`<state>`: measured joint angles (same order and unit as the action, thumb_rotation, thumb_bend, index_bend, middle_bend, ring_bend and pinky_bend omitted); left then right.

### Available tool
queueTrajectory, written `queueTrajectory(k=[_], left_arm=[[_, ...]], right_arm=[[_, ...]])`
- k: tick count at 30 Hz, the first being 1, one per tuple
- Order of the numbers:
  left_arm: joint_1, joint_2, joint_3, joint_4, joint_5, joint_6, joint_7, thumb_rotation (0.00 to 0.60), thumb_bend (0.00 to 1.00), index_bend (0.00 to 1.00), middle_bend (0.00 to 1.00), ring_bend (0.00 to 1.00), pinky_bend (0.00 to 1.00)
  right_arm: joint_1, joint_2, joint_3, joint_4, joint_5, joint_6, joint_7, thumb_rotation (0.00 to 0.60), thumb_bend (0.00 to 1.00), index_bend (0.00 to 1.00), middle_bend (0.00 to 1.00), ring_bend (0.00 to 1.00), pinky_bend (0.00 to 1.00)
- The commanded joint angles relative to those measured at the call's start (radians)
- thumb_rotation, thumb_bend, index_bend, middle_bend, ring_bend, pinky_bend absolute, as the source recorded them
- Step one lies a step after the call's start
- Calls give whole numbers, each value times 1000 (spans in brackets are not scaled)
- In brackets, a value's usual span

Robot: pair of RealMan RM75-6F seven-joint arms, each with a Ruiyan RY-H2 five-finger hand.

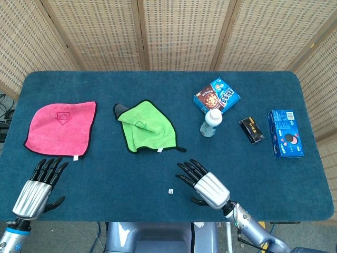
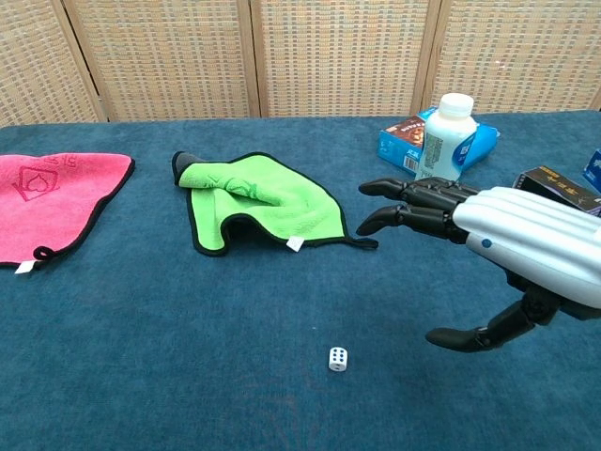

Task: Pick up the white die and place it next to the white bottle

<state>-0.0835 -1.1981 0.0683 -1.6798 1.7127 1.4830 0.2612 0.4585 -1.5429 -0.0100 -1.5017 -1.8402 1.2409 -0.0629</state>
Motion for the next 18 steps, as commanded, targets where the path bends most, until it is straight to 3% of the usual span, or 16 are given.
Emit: queueTrajectory(k=[1, 18], left_arm=[[-2, -2, 1, 1, -1, -4, 1, 600, 215, 0, 0, 0, 0], [-2, 3, 1, 0, -1, 1, -10, 600, 215, 0, 0, 0, 0]], right_arm=[[8, -26, 2, 16, 16, -10, 3, 600, 260, 180, 0, 0, 0], [33, -103, -18, 30, 41, -38, -29, 600, 260, 306, 0, 0, 0]])
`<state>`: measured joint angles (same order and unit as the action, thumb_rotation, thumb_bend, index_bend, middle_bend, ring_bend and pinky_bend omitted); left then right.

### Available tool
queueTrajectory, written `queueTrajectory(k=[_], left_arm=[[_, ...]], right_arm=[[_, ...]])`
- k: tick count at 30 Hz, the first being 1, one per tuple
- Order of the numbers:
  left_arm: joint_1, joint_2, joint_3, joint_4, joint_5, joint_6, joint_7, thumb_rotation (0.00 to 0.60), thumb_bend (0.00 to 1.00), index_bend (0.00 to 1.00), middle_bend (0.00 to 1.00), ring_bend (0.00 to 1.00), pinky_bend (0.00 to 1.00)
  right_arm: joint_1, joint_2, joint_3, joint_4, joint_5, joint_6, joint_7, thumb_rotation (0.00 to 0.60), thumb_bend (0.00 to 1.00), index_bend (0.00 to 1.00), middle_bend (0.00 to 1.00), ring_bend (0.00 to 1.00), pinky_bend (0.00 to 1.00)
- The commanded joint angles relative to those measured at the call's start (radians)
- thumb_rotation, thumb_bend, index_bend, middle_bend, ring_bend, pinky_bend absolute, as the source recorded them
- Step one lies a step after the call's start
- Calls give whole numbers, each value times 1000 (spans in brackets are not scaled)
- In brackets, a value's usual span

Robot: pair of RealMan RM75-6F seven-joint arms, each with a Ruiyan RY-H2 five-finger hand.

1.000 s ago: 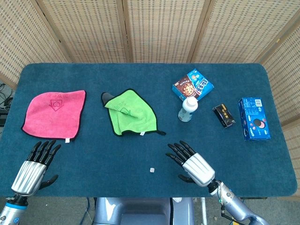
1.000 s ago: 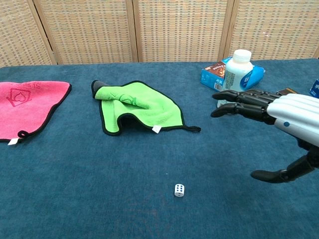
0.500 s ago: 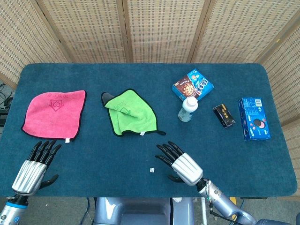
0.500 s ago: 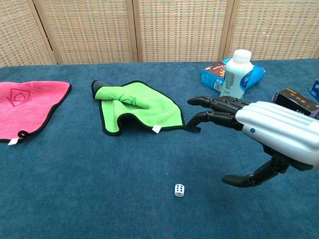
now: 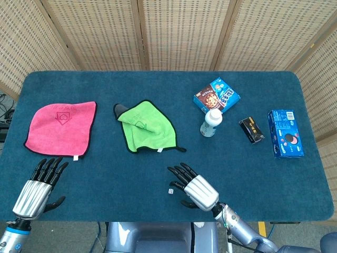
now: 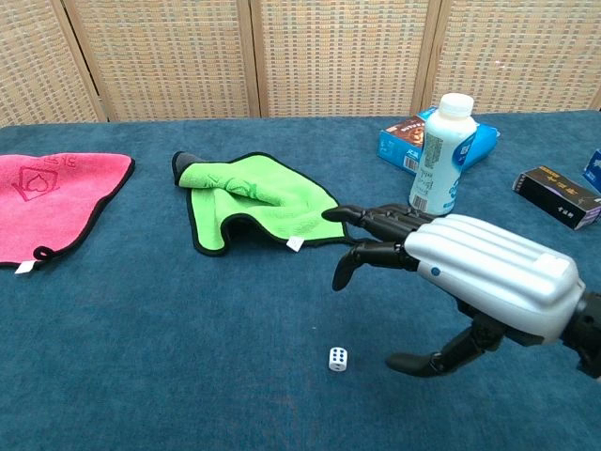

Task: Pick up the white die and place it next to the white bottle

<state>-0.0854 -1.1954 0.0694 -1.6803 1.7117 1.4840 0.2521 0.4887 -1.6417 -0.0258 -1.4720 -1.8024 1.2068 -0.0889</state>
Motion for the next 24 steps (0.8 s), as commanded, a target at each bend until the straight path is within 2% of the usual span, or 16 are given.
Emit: queueTrajectory(k=[1, 24], left_arm=[[0, 0, 1, 0, 1, 0, -2, 600, 215, 0, 0, 0, 0], [-6, 3, 2, 2, -3, -9, -19, 600, 216, 0, 0, 0, 0]], right_arm=[[4, -9, -4, 0, 6, -8, -5, 600, 260, 308, 0, 0, 0], [28, -94, -8, 71, 52, -34, -5, 600, 260, 322, 0, 0, 0]])
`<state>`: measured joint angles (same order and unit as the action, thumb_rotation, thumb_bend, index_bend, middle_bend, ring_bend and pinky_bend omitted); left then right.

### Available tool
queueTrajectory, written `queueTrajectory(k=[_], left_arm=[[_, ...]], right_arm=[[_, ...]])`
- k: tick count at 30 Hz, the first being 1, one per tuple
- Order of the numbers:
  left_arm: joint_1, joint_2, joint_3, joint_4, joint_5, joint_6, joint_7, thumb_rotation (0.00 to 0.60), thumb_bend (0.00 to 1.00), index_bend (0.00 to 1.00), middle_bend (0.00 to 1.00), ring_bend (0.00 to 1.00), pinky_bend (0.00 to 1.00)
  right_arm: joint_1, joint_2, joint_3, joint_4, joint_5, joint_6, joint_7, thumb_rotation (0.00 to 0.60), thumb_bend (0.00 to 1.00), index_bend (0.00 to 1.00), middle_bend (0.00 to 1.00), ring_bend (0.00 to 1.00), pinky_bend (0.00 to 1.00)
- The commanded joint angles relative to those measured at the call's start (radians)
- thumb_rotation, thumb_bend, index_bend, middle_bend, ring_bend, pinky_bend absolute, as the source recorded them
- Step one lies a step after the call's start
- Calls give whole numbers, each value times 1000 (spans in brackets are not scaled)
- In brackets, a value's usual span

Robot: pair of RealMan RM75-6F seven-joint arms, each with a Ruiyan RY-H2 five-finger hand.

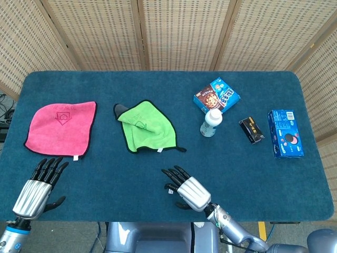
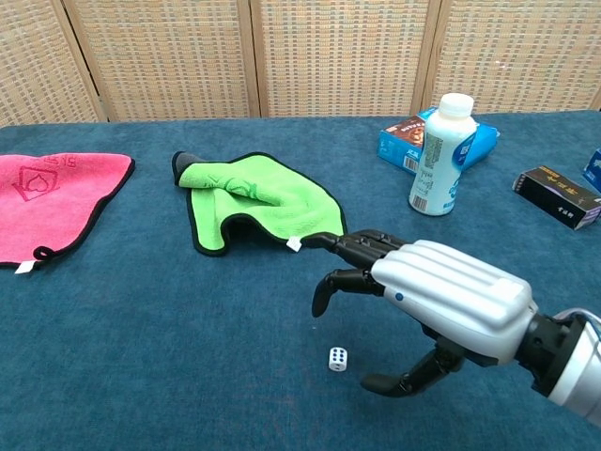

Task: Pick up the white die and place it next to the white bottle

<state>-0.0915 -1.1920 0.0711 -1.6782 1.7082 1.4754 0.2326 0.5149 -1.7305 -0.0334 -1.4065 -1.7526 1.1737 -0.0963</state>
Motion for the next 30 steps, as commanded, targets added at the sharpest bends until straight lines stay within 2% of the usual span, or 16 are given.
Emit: queueTrajectory(k=[1, 30], left_arm=[[-1, -1, 1, 0, 1, -2, 1, 600, 216, 0, 0, 0, 0], [-3, -7, 3, 1, -3, -10, 11, 600, 215, 0, 0, 0, 0]], right_arm=[[5, -9, 2, 9, 5, -3, 3, 600, 260, 324, 0, 0, 0], [22, -84, -1, 142, 58, -25, 74, 600, 260, 376, 0, 0, 0]])
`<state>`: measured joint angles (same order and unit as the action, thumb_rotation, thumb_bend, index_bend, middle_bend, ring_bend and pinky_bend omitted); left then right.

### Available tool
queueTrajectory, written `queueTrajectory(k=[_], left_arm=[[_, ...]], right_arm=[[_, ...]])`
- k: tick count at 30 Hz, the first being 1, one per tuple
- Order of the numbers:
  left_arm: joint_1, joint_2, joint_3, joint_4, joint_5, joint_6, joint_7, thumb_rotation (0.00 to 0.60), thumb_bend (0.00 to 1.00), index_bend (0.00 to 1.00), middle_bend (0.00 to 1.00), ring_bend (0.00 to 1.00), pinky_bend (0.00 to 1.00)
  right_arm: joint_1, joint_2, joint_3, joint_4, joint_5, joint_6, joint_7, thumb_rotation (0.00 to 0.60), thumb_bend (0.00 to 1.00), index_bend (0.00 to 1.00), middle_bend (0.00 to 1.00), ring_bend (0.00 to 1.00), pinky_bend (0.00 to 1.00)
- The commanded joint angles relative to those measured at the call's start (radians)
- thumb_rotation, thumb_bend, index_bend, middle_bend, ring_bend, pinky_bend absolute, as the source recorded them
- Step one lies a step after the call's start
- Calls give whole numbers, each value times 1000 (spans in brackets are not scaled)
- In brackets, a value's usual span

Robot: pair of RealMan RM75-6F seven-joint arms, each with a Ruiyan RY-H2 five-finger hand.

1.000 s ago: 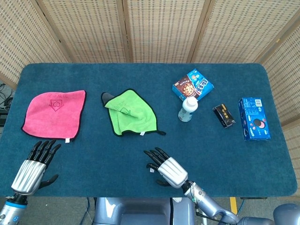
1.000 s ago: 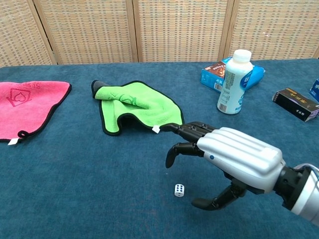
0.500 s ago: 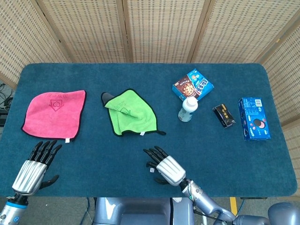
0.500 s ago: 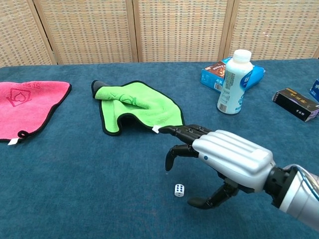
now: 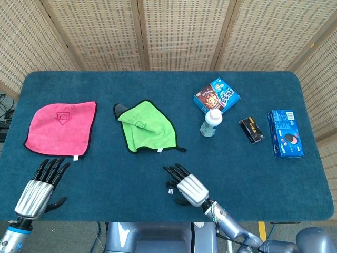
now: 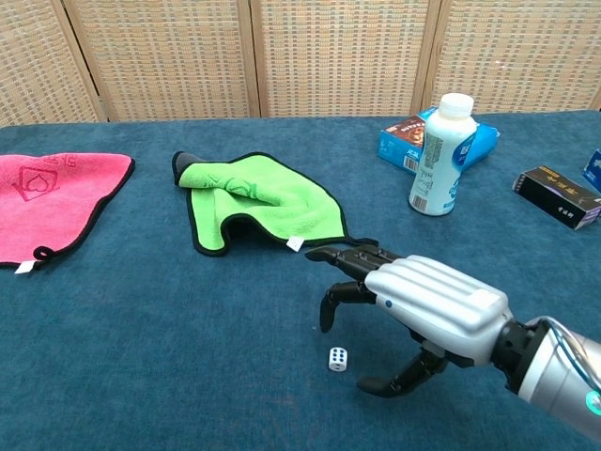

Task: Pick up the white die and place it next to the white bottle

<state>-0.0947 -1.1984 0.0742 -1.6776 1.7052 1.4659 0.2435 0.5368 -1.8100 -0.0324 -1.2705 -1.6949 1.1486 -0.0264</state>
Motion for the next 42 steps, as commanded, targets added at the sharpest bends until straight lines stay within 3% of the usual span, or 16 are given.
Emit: queueTrajectory(k=[1, 11, 42], left_arm=[[0, -1, 0, 0, 0, -1, 1, 600, 215, 0, 0, 0, 0], [-2, -3, 2, 1, -3, -6, 4, 600, 215, 0, 0, 0, 0], [-6, -9, 1, 5, -12, -13, 7, 600, 216, 0, 0, 0, 0]], right_arm=[[1, -8, -2, 13, 1, -1, 7, 600, 260, 378, 0, 0, 0], [11, -40, -1, 76, 9, -4, 46, 600, 260, 388, 0, 0, 0], [23, -80, -7, 133, 8, 14, 73, 600, 260, 442, 0, 0, 0]])
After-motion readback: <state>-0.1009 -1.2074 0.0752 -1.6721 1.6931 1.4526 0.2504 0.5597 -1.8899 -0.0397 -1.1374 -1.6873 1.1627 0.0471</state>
